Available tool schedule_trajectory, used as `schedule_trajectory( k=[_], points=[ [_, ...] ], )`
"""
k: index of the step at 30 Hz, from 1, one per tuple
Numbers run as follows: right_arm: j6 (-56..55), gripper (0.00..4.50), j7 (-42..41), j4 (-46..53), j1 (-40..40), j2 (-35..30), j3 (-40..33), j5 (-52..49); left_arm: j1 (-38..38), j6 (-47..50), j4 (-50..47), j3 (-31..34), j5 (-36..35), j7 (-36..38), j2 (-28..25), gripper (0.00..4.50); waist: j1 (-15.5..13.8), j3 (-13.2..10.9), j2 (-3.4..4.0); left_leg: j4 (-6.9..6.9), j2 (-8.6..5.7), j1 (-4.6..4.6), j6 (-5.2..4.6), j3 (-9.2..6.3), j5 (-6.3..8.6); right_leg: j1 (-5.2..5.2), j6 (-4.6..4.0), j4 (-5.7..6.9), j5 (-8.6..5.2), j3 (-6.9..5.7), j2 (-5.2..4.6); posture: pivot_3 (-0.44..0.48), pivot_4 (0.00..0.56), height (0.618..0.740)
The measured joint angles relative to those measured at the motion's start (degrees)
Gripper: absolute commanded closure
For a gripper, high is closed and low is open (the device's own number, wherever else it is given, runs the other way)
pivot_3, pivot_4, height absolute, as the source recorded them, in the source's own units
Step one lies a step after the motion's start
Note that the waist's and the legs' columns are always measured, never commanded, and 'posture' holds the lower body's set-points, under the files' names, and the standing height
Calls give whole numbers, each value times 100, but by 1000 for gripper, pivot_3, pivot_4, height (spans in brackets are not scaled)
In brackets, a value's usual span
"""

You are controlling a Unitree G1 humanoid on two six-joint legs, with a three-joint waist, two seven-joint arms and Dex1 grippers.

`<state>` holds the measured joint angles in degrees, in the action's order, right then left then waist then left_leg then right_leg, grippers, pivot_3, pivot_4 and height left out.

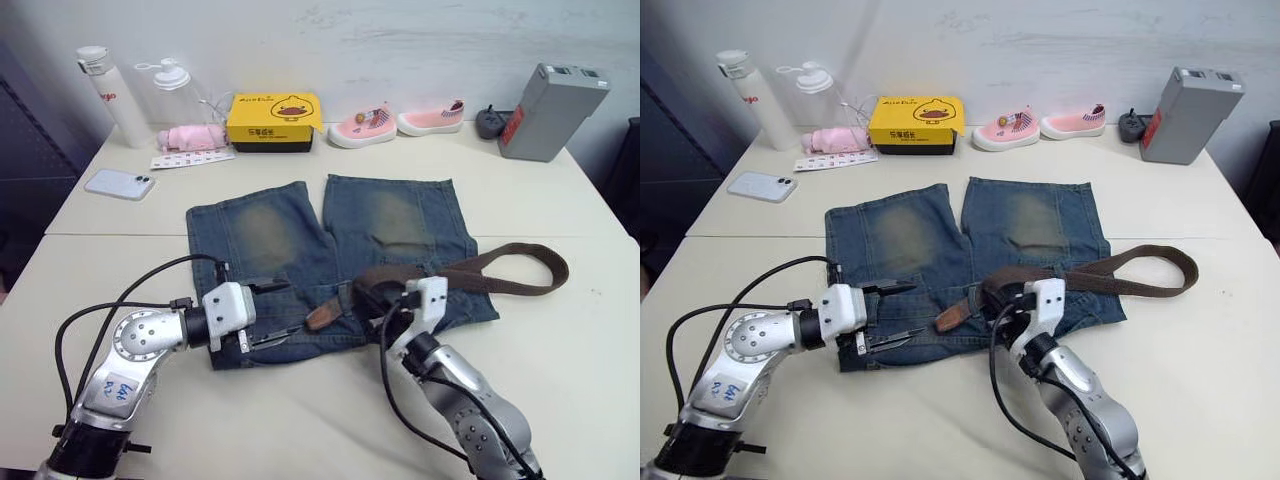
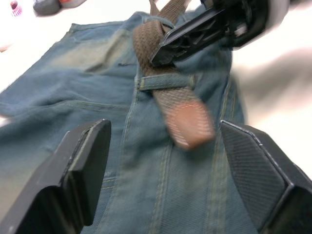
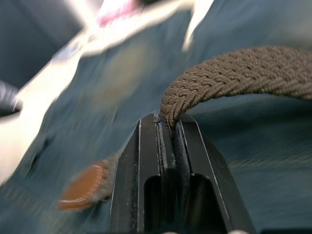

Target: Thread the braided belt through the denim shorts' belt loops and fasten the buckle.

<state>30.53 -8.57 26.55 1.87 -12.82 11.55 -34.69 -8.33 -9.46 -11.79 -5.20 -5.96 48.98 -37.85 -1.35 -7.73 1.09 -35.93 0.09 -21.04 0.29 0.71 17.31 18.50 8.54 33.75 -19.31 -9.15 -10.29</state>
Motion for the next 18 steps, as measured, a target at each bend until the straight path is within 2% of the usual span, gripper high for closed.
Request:
schedule_trajectory(
  k=[5, 12, 14, 15, 16, 18],
  points=[
    [501, 4500, 66, 92, -133, 8, -78, -1, -412, -1530, 642, -317, 841, -173, 68, 609, -2, 13, -12, 1, 1, 2, 1, -1, 4, -2, 0, 5, 0, -4, -1, 0, 150, 683],
    [746, 4500, 140, 136, -139, 177, -218, -6, -628, -2550, 994, -740, 1131, -112, 101, 609, 5, 14, -11, 0, 4, 3, 1, -1, 3, -2, 0, 8, 0, -7, 0, 0, 150, 683],
    [799, 4500, 140, 152, -133, 214, -269, -6, -733, -2698, 1188, -757, 1248, -145, 101, 1137, 4, 14, -11, -1, 2, 3, 1, -1, 3, -2, 0, 8, 0, -7, -1, 0, 150, 683],
    [815, 4500, 139, 157, -134, 215, -276, -6, -754, -2726, 1241, -766, 1287, -154, 101, 1234, 4, 15, -11, -1, 1, 3, 1, -1, 4, -2, 0, 8, 0, -7, -1, 0, 150, 683],
    [837, 4500, 137, 177, -129, 219, -288, -4, -806, -2827, 1371, -783, 1375, -196, 104, 1728, 4, 15, -11, 0, 1, 3, 0, -1, 4, -2, 0, 8, 0, -8, -1, 0, 150, 683],
    [865, 4500, 138, 197, -121, 236, -300, -2, -848, -2945, 1507, -815, 1436, -223, 107, 2436, 5, 15, -11, 0, 2, 3, 0, -1, 4, -2, 0, 10, 0, -9, -1, 0, 150, 683]
  ],
)
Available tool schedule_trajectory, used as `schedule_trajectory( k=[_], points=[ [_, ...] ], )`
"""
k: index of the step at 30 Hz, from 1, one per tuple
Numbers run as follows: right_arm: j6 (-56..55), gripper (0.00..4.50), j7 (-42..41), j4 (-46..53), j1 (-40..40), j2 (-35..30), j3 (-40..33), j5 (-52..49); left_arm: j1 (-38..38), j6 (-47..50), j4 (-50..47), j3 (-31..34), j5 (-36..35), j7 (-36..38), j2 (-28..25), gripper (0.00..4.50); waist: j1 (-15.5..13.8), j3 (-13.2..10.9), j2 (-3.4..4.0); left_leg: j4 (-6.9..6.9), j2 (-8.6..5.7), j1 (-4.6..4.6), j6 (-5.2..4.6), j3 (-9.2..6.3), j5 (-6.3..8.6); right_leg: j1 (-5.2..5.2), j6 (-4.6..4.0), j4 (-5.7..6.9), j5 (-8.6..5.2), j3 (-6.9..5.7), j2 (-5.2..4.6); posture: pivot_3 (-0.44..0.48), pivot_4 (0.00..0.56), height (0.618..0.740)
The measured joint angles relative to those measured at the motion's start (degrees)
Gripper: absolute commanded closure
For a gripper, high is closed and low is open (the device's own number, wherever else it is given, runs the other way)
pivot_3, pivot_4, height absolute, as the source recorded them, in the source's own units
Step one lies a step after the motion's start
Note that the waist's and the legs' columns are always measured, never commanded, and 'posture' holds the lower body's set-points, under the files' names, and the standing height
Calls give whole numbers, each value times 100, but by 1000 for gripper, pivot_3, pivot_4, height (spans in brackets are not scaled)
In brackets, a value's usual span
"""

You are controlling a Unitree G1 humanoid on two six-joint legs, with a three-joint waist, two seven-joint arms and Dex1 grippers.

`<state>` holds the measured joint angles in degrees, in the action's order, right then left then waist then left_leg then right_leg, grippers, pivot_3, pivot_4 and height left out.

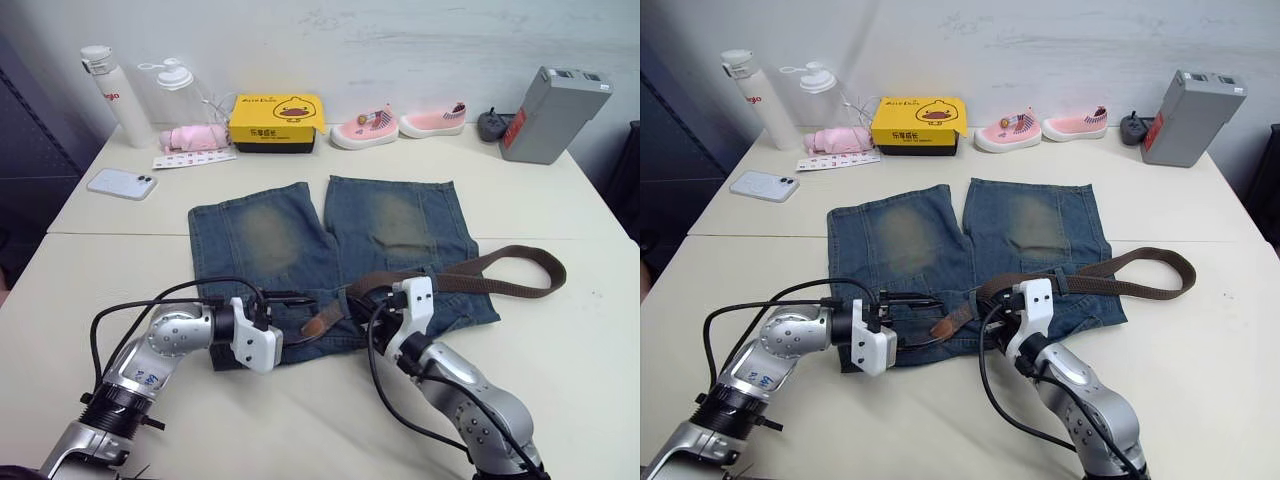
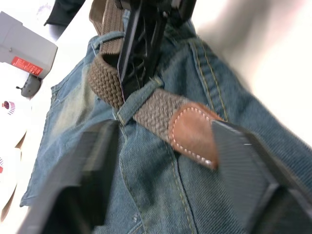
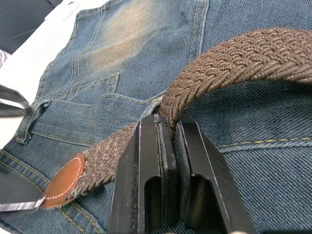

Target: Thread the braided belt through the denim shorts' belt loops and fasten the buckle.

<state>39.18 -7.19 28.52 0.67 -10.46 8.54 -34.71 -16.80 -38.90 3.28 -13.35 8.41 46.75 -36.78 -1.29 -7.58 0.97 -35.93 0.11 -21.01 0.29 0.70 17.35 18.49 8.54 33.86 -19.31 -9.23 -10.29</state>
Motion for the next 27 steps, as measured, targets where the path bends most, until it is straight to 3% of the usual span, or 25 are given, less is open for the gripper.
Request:
schedule_trajectory(
  k=[5, 16, 20, 24, 27],
  points=[
    [72, 4500, 13, 41, 3, 11, -36, 4, 0, -161, -2, -78, 9, -46, 28, 4461, -1, 1, -1, -1, 0, 0, 0, 0, 0, -1, 0, 1, 0, 0, 0, 0, 150, 683],
    [237, 4500, 10, 64, -39, 63, -154, -2, 218, -132, -93, -25, 19, -246, -65, 4461, 4, 0, -1, 0, 1, 0, 0, -4, 0, 0, 0, 2, 0, 0, 0, 0, 150, 683],
    [254, 4500, 8, 67, -30, 68, -202, -1, 569, 240, -445, 156, -753, -29, -335, 3204, 3, 0, 0, -1, 3, 1, 0, -14, 0, -1, 0, 1, 0, 2, -1, 0, 150, 683],
    [266, 4500, 7, 67, -31, 81, -216, 2, 608, 232, -465, 163, -752, 66, -462, 1696, -7, 0, 0, -1, -2, 1, -2, -11, 1, -1, 0, 1, 0, 2, -2, 0, 150, 683],
    [288, 4500, 3, 67, -35, 96, -216, 2, 461, 49, -393, 80, -456, 41, -362, 1696, -4, 1, 0, 0, -2, 1, -2, -5, 1, -1, 0, 1, 0, 1, -2, 0, 150, 683]
  ],
)
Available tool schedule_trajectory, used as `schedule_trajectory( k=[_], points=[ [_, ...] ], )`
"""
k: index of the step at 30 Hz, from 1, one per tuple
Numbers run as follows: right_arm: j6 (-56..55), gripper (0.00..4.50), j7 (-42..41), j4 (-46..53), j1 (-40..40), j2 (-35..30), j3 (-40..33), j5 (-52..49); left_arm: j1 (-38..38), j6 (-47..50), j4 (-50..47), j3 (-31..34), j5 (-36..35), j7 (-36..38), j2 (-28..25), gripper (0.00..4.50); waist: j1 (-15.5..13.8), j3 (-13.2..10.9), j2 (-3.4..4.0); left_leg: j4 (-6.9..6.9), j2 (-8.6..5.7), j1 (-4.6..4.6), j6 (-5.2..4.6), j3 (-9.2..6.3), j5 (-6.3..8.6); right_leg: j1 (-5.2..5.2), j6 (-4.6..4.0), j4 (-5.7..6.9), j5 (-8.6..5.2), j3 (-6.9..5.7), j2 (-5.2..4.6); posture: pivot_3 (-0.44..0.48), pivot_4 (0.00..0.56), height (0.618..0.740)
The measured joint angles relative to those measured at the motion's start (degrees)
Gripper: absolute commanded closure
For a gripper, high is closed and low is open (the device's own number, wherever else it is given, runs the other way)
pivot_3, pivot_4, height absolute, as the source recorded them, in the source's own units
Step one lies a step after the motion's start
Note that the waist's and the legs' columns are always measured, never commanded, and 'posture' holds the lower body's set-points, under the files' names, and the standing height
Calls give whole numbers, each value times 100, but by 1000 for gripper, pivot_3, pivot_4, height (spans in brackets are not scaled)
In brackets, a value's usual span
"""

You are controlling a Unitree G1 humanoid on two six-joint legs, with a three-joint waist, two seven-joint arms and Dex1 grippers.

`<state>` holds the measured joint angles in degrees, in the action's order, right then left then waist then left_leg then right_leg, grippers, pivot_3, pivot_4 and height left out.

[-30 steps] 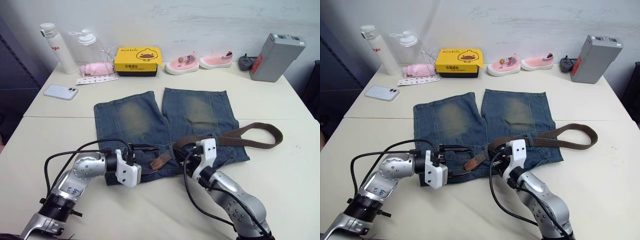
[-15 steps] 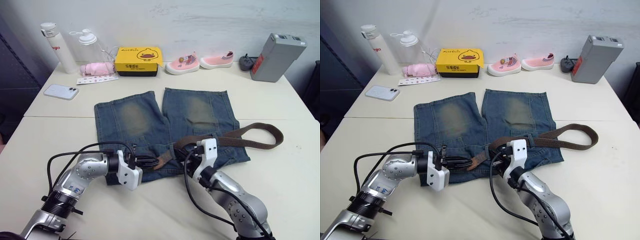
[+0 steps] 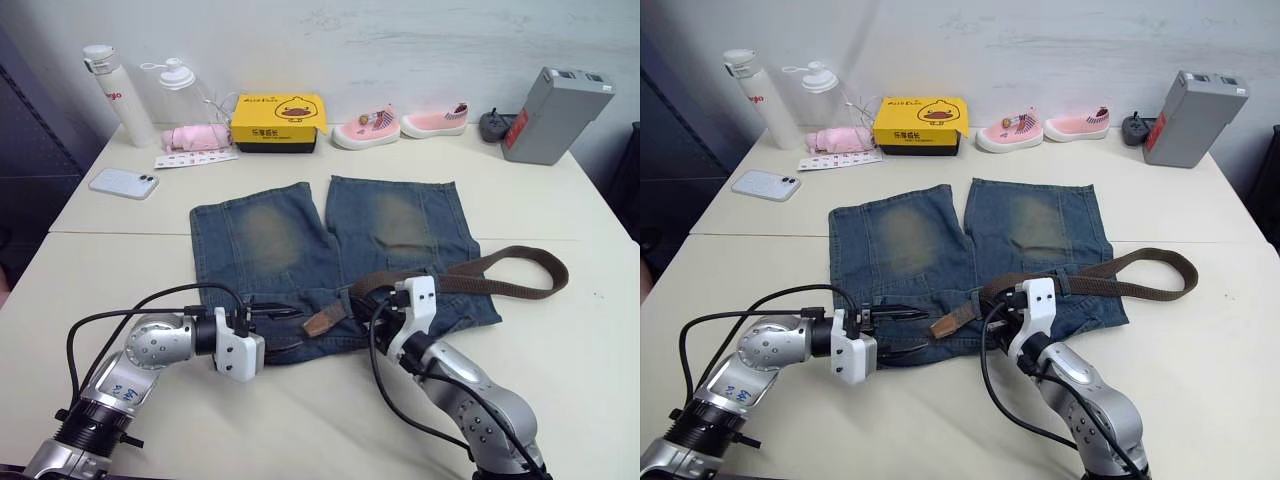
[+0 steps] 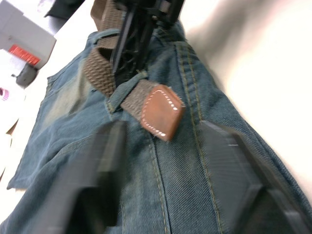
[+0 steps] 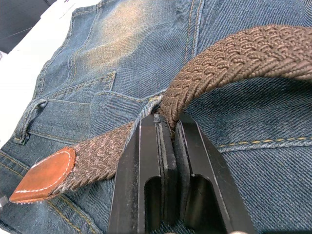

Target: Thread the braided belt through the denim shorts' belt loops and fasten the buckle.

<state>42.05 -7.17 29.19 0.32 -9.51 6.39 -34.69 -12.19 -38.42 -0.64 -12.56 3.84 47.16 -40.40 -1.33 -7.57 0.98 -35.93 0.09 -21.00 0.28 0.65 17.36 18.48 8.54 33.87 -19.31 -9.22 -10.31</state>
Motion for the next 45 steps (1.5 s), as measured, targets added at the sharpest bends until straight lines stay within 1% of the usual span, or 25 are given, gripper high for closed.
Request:
schedule_trajectory(
  k=[4, 6, 8, 9, 13, 14, 19, 21, 22, 23, 24, 26, 27, 28, 29, 30, 32, 34, 36, 38, 40, 41, 42, 44, 45],
  points=[
    [34, 4500, -3, 1, -9, 28, 3, -1, -124, -125, 164, -105, 186, -55, 198, 1696, 4, 1, 0, 0, 1, 0, 0, 1, 0, 0, 0, 2, 0, -1, 1, 0, 150, 683],
    [42, 4500, -3, 4, -4, 28, -6, 0, -255, -253, 300, -167, 396, -150, 304, 1696, 0, 1, 1, 0, 0, 0, 0, 2, 0, -1, 0, 0, 0, -2, 1, 0, 150, 683],
    [47, 4500, -2, 10, 2, 30, -9, 0, -375, -402, 502, -172, 680, -333, 387, 2226, -1, 3, -1, -1, -1, -1, 0, 3, 0, 0, 0, 0, 0, -2, 0, 0, 150, 683],
    [49, 4500, -2, 19, 8, 32, -11, 0, -414, -440, 580, -179, 709, -365, 400, 2572, 0, 3, -2, -1, -1, -1, 0, 3, 0, -1, 0, 0, 0, -2, 0, 0, 150, 683],
    [54, 4500, 2, 30, 15, 34, -19, 0, -470, -571, 608, -197, 691, -376, 394, 4213, 5, 3, -1, 0, 1, -1, 0, 2, 0, 0, 0, 1, 0, -2, 0, 0, 150, 683],
    [57, 4500, 4, 39, 21, 34, -22, 0, -469, -609, 608, -197, 693, -401, 383, 4470, 4, 3, -1, 0, 1, -1, 0, 2, 0, 0, 0, 1, 0, -2, 0, 0, 150, 683],
    [123, 4500, 18, 109, 46, 34, -26, -6, -428, -731, 609, -197, 769, -509, 355, 4470, 4, 3, -1, 0, 1, -1, 0, 1, 0, 0, 0, 1, 0, -2, 0, 0, 150, 683],
    [189, 3706, 29, 143, 36, 34, -44, -19, -418, -758, 610, -197, 798, -550, 355, 4500, 3, 3, -1, 0, 1, -1, 0, 2, 0, 0, 0, 0, 0, -2, 0, 0, 150, 683],
    [237, 3401, 69, 150, 41, 57, -106, -53, -411, -775, 611, -197, 814, -577, 353, 4500, 0, 3, -2, 0, 1, -1, 0, 1, 0, 0, 0, 0, 0, -2, 0, 0, 150, 683],
    [296, 2946, 87, 154, 43, 85, -195, -88, -403, -781, 612, -197, 824, -589, 353, 4500, 0, 3, -2, 0, 1, -1, 0, 1, 0, 0, 0, 0, 0, -2, 0, 0, 150, 683],
    [377, 2393, 99, 196, 58, 84, -308, -203, -401, -786, 612, -198, 841, -610, 353, 4500, 0, 3, -1, 0, 0, -2, 0, 0, 0, 0, 0, 0, 0, -1, 0, 0, 150, 683],
    [516, 1774, 27, 370, 127, -83, -498, -387, -400, -784, 613, -198, 870, -643, 354, 4500, -4, 2, 0, -1, -2, -4, -1, -1, 0, 0, 0, 0, 0, -1, -1, 0, 150, 683],
    [553, 1166, -218, 655, 238, -552, -690, -520, -397, -782, 613, -198, 880, -664, 356, 4500, -18, -2, 6, -2, -10, -8, -6, 0, 3, 0, 0, -3, 0, 1, -7, 0, 150, 683],
    [550, 833, -271, 723, 258, -667, -775, -528, -390, -781, 614, -196, 880, -671, 348, 4500, -18, -2, 5, -3, -10, -7, -6, 0, 3, -1, 0, -3, 0, 1, -8, 0, 150, 683],
    [525, 404, -460, 863, 277, -1032, -858, -461, -391, -773, 620, -197, 881, -681, 353, 4500, -15, -2, 5, -4, -9, -7, -7, 2, 4, -1, 0, -4, 0, -1, -7, 0, 150, 683],
    [502, 30, -745, 1064, 295, -1582, -850, -379, -392, -767, 625, -198, 881, -696, 361, 4500, -12, -4, 6, -2, -10, -7, -7, 3, 4, -1, 1, -16, 0, 1, -9, 0, 150, 683],
    [244, 30, -1255, 1314, 346, -2456, -676, 45, -396, -749, 653, -198, 881, -710, 373, 4500, -12, -3, 5, -2, -7, -5, -6, 9, 3, -4, 2, -19, -1, -4, -6, 0, 150, 683],
    [-301, 30, -1757, 1363, 477, -3248, -312, 714, -424, -718, 708, -202, 881, -717, 410, 4500, -9, -4, 2, -3, -5, -4, -5, 25, 2, -4, 2, -21, -1, -7, -4, 0, 150, 683],
    [-796, 30, -2070, 1302, 579, -3675, -8, 1356, -441, -704, 729, -202, 880, -721, 412, 4500, -14, -9, -10, -2, -4, -5, -2, 45, 1, -6, 2, -27, -1, -10, -5, 0, 150, 683],
    [-1515, 30, -2271, 1089, 479, -4227, 553, 2330, -471, -690, 751, -210, 878, -728, 428, 4500, -8, -10, -14, -6, -6, -2, -4, 59, 0, -8, 3, -31, -1, -8, -10, 0, 150, 683],
    [-1969, 30, -2296, 642, 277, -4472, 1001, 3285, -481, -671, 752, -215, 879, -733, 439, 4500, -11, -6, -24, -10, -6, -2, -4, 62, 0, -8, 3, -31, -1, -8, -11, 0, 150, 683],
    [-2126, 30, -2302, 570, 195, -4473, 1091, 3518, -472, -664, 753, -216, 880, -735, 438, 4500, -13, -7, -25, -9, -5, -2, -4, 61, 0, -8, 3, -31, -1, -8, -10, 0, 150, 683],
    [-2206, 261, -2302, 497, 60, -4454, 1205, 3730, -475, -656, 750, -215, 881, -742, 442, 4500, -13, -5, -25, -11, -2, 1, -3, 61, -1, -10, 3, -31, -1, -9, -9, 0, 150, 683],
    [-2128, 897, -2251, 317, -93, -4193, 1265, 3940, -471, -646, 748, -215, 885, -760, 443, 4500, -13, 1, -37, -11, 2, 2, -1, 59, -2, -14, 3, -33, -1, -12, -6, 0, 150, 683],
    [-2025, 1399, -2235, 270, -104, -4048, 1253, 3944, -466, -643, 747, -215, 887, -769, 443, 4500, -14, 2, -42, -12, 1, 1, -1, 57, -2, -16, 3, -33, -1, -13, -7, 0, 150, 683]
  ],
)
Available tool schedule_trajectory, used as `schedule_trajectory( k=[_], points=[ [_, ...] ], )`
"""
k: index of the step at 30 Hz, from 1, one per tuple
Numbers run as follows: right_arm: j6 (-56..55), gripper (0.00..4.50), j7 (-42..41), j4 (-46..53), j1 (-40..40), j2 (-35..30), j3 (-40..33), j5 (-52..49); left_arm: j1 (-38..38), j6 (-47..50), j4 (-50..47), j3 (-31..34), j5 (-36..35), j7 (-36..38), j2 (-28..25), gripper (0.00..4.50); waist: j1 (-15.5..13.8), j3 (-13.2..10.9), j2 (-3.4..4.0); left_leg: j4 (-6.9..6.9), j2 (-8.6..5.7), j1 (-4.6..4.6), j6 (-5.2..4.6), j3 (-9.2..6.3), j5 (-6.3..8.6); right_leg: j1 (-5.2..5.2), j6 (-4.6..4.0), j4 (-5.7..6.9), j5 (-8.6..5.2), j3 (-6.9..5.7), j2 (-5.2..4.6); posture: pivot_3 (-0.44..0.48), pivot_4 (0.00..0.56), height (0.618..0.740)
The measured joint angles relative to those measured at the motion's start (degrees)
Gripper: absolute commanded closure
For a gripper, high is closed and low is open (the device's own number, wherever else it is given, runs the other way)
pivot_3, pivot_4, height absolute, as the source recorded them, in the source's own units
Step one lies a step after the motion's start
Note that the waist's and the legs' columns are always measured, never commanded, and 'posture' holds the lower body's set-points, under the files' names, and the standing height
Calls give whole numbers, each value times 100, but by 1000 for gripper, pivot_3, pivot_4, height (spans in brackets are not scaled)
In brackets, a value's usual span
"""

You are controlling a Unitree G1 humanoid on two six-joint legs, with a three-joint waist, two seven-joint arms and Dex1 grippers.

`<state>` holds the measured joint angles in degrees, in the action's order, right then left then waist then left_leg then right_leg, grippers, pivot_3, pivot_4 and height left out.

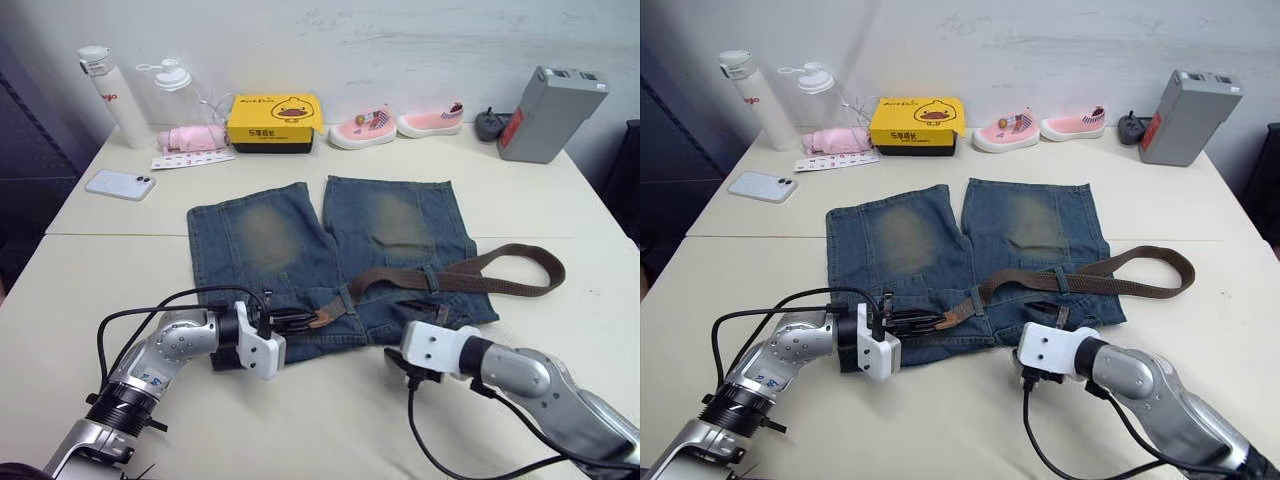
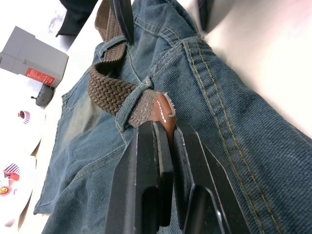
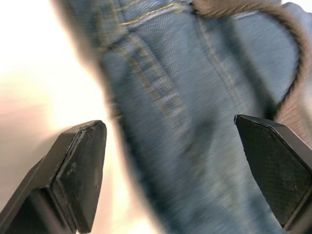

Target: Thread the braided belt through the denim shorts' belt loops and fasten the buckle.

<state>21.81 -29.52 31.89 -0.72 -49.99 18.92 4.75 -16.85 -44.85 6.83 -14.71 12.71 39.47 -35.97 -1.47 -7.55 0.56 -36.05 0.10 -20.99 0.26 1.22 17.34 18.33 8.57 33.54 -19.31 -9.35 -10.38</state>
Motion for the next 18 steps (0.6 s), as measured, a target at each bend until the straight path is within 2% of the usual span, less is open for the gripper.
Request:
schedule_trajectory(
  k=[3, 6, 11, 15, 18],
  points=[
    [507, 2837, 25, -44, 133, 397, -306, -199, 53, 1, -26, 0, 3, -28, -5, 4500, -7, 1, -2, -3, -3, 1, -2, -5, 1, -8, -1, -2, 0, -1, -2, 0, 150, 683],
    [955, 4339, 13, -114, 276, 472, -826, -379, 130, -5, -103, 1, 2, -46, -31, 4500, -45, 1, 2, -5, -12, -4, -5, -18, 3, -11, -1, -2, 0, -4, -8, 0, 150, 683],
    [1101, 4439, -26, -588, 454, 243, -1828, -431, 168, 4, -175, 2, 3, -46, -99, 4500, -176, -1, 11, -7, -23, -7, -12, -24, 7, -17, 0, -8, 1, -9, -14, 0, 150, 683],
    [1037, 4439, -101, -987, 490, -12, -2198, -388, 200, 5, -185, 1, 2, -42, -105, 4500, -174, -3, 17, -4, -21, -7, -11, -24, 7, -18, 0, -9, 1, -14, -13, 0, 150, 683],
    [955, 4439, -108, -1086, 489, -25, -2210, -349, 209, 0, -187, -1, 2, -37, -105, 4500, -153, -3, 18, -5, -20, -6, -11, -22, 7, -19, 0, -9, 1, -14, -12, 0, 150, 683]
  ],
)
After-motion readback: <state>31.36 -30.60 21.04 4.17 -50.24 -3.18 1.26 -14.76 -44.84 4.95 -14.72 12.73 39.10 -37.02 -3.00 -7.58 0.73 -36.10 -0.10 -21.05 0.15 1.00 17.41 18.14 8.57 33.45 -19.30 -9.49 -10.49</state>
